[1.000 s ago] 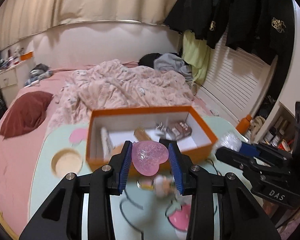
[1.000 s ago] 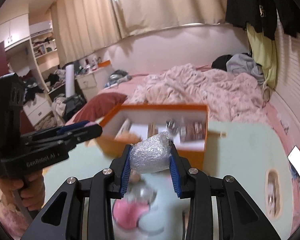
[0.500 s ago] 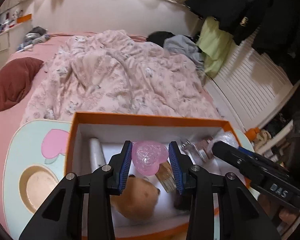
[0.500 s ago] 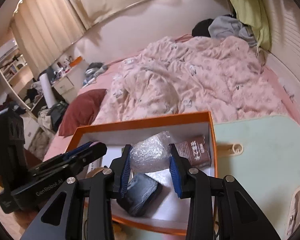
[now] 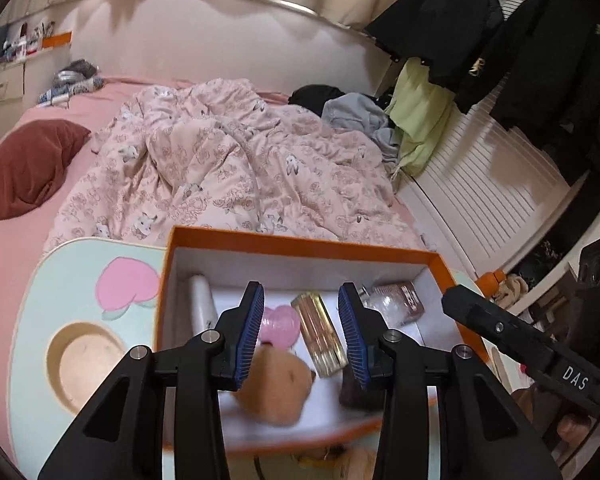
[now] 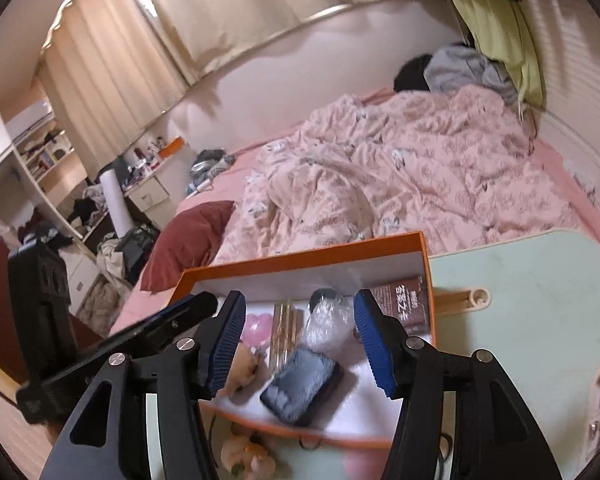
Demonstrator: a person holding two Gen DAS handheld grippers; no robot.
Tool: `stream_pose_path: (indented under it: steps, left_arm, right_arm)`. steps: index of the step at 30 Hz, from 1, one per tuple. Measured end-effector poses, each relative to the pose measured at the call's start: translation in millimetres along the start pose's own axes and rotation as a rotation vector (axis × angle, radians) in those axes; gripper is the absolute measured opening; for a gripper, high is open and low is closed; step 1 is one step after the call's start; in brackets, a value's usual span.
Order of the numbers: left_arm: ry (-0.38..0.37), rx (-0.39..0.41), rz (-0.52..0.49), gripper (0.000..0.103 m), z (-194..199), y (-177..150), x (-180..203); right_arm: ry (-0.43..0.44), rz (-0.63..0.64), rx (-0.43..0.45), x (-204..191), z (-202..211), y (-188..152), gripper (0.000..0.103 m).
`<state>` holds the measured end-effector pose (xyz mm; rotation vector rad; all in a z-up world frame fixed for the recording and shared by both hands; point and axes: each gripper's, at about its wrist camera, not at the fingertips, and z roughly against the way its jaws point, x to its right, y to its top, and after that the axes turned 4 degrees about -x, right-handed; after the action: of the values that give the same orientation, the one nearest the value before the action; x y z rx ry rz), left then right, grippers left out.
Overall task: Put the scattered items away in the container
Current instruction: 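Drop the plastic bag and pink heart into the orange box from both grippers, then move the open right gripper around the clear crystal piece on the table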
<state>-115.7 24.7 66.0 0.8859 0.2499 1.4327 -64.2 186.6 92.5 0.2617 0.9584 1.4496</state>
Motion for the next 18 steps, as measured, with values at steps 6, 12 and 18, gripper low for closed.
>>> stream_pose_path:
  steps: [6, 12, 18]
  left_arm:
    - [0.034, 0.08, -0.042, 0.049, 41, -50, 4]
    - [0.033, 0.122, -0.069, 0.059, 61, -89, 2]
    - [0.052, 0.051, -0.098, 0.059, 56, -110, 11]
  right_arm:
    - [-0.054, 0.156, -0.016, -16, 30, -50, 0.059]
    - [-0.097, 0.212, -0.109, -15, 26, -95, 0.059]
    - [-0.125, 0.244, -0.163, -14, 10, -108, 0.059]
